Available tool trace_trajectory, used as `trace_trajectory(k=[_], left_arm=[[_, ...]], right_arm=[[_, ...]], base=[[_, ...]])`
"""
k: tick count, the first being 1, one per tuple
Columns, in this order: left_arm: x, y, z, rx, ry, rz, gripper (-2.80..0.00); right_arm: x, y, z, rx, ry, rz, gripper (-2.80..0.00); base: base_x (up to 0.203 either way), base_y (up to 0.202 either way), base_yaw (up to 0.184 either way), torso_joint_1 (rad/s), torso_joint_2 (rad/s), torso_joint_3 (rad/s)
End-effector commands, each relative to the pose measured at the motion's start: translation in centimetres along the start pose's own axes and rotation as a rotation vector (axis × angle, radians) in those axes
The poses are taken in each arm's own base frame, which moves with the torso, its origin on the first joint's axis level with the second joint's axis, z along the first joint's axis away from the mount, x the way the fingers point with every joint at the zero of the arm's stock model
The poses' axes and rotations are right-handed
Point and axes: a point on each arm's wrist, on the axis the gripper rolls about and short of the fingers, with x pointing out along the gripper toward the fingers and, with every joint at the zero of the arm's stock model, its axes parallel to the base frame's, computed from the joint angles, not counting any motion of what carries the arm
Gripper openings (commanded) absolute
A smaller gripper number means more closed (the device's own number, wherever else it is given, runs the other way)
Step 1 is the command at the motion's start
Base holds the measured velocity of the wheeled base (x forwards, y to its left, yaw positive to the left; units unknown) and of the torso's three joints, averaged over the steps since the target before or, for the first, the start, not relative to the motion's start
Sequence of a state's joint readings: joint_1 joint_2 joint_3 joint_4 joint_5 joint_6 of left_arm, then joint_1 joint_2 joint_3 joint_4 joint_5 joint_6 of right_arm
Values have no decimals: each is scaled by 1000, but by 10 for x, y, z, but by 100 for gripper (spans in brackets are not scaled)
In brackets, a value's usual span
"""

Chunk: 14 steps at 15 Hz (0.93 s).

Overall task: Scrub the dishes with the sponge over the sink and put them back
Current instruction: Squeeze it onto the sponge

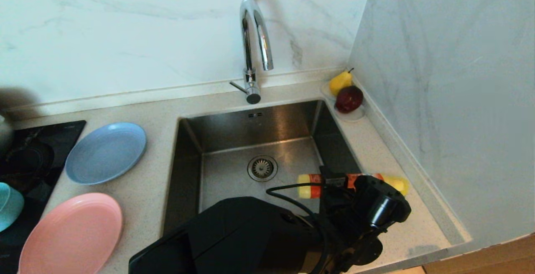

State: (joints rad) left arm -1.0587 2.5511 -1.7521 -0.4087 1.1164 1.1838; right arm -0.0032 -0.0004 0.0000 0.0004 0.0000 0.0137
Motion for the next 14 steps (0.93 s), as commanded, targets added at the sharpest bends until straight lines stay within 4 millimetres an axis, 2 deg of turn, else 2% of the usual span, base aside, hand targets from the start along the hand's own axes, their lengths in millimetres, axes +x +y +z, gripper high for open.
trace_trajectory(k=[1, 8, 14], left_arm=[[1, -3, 0, 13, 7, 0, -280], [0, 8, 2, -26, 4, 17, -280], [2, 6, 3, -16, 4, 15, -280]], right_arm=[[0, 0, 0, 0, 0, 0, -280], [0, 0, 0, 0, 0, 0, -280], [0, 0, 0, 0, 1, 0, -280]], base=[[0, 0, 0, 0, 0, 0], [0, 0, 0, 0, 0, 0], [0, 0, 0, 0, 0, 0]])
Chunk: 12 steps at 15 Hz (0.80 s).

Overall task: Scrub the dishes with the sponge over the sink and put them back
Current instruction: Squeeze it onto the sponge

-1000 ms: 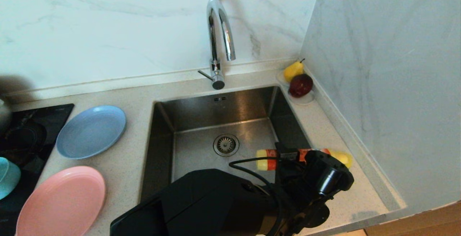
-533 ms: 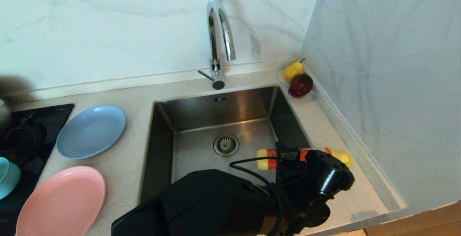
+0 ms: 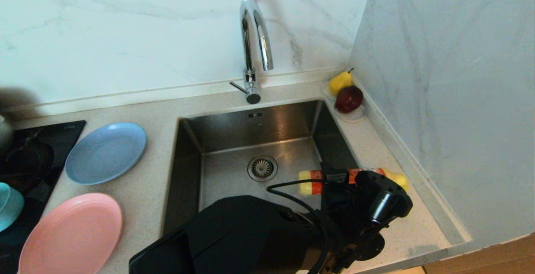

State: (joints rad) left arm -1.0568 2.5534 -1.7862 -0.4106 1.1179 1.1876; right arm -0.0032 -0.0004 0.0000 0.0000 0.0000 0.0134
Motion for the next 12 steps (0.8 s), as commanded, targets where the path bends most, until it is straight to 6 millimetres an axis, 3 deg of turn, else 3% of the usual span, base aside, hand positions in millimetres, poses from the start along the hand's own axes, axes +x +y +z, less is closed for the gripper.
trace_trajectory(k=[1, 12], left_arm=[[1, -5, 0, 15, 7, -1, -280], [1, -7, -1, 32, 10, -7, -280]], right_arm=[[0, 0, 0, 0, 0, 0, -280], [0, 0, 0, 0, 0, 0, -280]], base=[[0, 0, 0, 0, 0, 0], [0, 0, 0, 0, 0, 0]])
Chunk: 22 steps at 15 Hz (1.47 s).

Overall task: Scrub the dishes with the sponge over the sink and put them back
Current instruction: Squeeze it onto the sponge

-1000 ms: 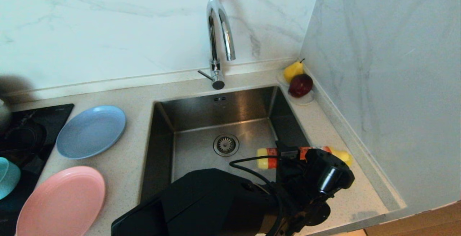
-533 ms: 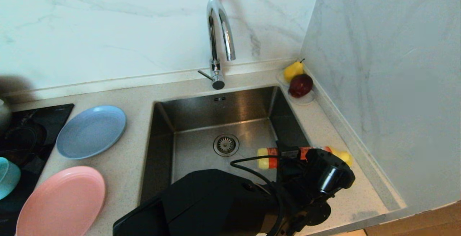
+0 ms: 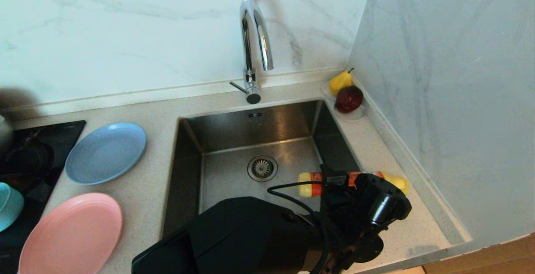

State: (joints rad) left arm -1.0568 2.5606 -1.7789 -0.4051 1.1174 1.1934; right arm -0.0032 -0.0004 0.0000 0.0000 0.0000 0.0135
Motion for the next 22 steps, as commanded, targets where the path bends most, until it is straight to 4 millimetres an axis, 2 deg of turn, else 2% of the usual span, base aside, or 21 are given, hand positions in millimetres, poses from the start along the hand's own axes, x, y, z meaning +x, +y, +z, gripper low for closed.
trace_trajectory(k=[1, 9, 15, 22], left_arm=[[0, -2, -1, 11, 7, 1, -280], [-1, -2, -1, 13, 4, 0, -280], [-3, 12, 0, -37, -1, 17, -280], [-3, -3, -3, 9, 4, -3, -280]], right_arm=[[0, 0, 0, 0, 0, 0, -280], [0, 0, 0, 0, 0, 0, -280], [0, 0, 0, 0, 0, 0, -280], [0, 0, 0, 0, 0, 0, -280]], base=[[0, 0, 0, 0, 0, 0], [0, 0, 0, 0, 0, 0], [0, 0, 0, 0, 0, 0], [0, 0, 0, 0, 0, 0]])
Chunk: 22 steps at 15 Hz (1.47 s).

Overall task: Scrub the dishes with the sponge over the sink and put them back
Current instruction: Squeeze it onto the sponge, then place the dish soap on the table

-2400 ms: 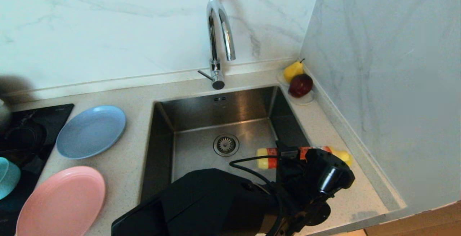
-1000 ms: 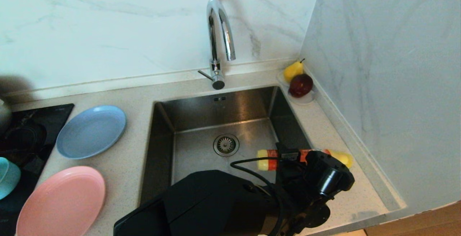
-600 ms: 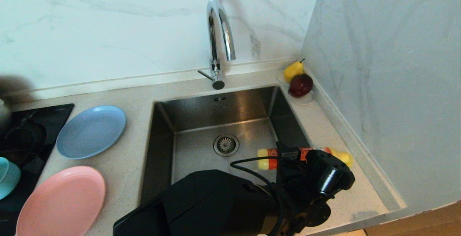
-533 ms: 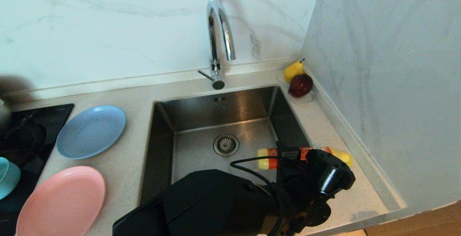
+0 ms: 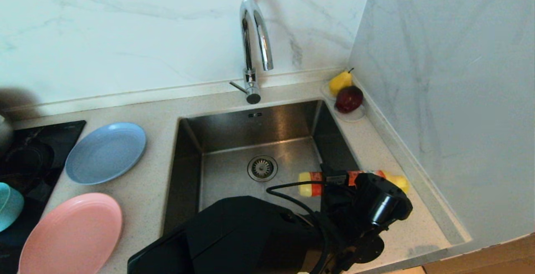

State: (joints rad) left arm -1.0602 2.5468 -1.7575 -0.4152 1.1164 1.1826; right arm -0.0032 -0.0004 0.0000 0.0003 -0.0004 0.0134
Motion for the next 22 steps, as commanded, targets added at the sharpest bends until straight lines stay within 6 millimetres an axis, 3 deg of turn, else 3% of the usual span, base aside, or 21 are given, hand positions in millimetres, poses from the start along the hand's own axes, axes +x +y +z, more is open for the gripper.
trace_trajectory(k=[1, 11, 22], left_arm=[[0, -7, -3, 30, 10, -8, -280], [-1, -2, -5, 38, 11, -6, -280], [-10, 35, -4, -179, -24, 48, -280]], right_arm=[[0, 0, 0, 0, 0, 1, -280], [0, 0, 0, 0, 0, 1, -280], [0, 0, 0, 0, 0, 1, -280]], base=[[0, 0, 0, 0, 0, 0], [0, 0, 0, 0, 0, 0], [0, 0, 0, 0, 0, 0]])
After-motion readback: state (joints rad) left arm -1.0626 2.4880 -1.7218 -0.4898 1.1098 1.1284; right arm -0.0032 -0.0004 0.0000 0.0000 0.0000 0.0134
